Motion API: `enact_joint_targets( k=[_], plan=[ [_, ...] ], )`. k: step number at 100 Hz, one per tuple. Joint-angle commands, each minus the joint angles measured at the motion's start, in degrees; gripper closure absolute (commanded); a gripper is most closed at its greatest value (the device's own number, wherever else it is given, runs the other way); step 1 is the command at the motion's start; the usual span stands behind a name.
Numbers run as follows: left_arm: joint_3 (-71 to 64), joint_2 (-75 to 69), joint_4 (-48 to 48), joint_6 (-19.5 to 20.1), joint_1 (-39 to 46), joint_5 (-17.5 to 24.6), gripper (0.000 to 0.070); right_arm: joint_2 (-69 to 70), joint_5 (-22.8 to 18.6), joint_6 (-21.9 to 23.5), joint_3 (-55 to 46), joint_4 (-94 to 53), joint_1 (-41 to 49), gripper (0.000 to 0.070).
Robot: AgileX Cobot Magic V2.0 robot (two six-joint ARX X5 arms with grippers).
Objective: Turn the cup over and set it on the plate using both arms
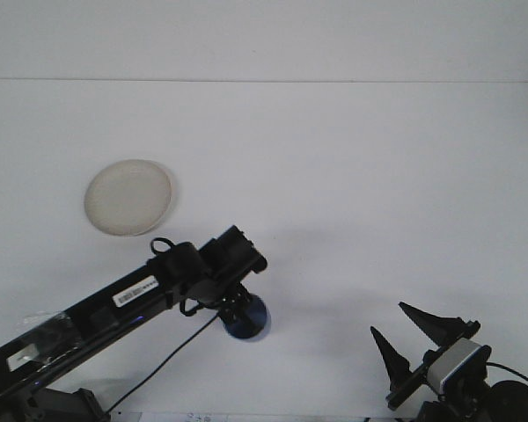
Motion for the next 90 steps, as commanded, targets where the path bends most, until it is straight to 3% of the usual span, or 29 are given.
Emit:
enact_joint_targets(
  k=[1,24,48,90],
  plan=[
    [3.78,-2.29,-1.03,3.17,2.91,-2.16,0.0691,0.24,0.11,-0.2,0.39,0.46,0.52,0.0267],
    [10.4,-5.46,-2.34,8.74,23.37,-7.19,0.0691,0.24,0.11,-0.17,0.39,0.46,0.52,0.0267],
    [10.99,1.01,4.42,8.7,43.63,-7.1,0.0691,0.24,0.04,0.79,0.39,0.44,0.52,0.0267],
    [11.58,17.94,12.76,8.33,51.45,-7.1,0.069,0.24,0.04,1.7,0.39,-1.95,0.52,0.0267]
  ],
)
